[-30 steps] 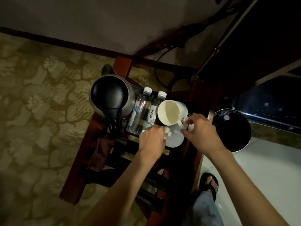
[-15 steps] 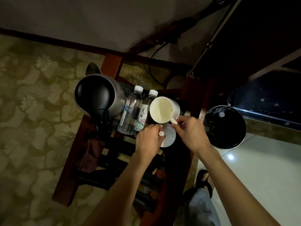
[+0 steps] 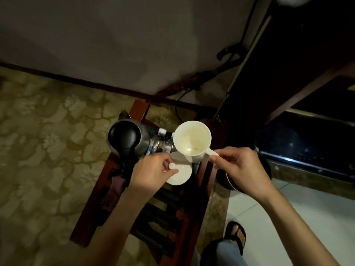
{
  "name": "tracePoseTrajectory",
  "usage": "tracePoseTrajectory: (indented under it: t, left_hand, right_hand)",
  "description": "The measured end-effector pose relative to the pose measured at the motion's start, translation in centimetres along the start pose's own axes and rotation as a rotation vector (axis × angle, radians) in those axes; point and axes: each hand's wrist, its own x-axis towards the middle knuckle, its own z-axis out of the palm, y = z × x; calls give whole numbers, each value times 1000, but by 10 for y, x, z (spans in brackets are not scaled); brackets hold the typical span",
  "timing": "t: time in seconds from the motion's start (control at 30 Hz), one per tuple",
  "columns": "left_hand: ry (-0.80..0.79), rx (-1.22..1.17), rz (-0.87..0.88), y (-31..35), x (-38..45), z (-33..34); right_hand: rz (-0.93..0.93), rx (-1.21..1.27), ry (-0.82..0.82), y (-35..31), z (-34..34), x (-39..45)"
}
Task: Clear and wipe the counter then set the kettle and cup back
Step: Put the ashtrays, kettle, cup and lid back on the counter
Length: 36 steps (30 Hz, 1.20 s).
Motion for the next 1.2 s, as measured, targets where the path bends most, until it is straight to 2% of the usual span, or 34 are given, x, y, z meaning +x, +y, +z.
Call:
tracePoseTrajectory:
  t: [0.17,0.37,0.63,0.77,0.97,1.2]
  left_hand:
    - [87,-29,109,60,-35,-80]
    - [229,-104,243,156,-81,-170]
    - [336,-53,439,285,-131,-256]
    - [359,-49,510,344,-140,-283]
    - [307,-26,627,424,-125,-301]
    - [230,113,668,484,-63,-290]
  right_hand:
    - [-111,34,5,-77,-82,-38]
    - [-235,0,98,-154,-191,-96]
    - [-304,47,198,-202,-328,-170]
    - [-322,4,296,-214,-380,-193]
    - [-280,76,446,-221,-430,-210]
    - [-244,124,658,-212,-463,-169]
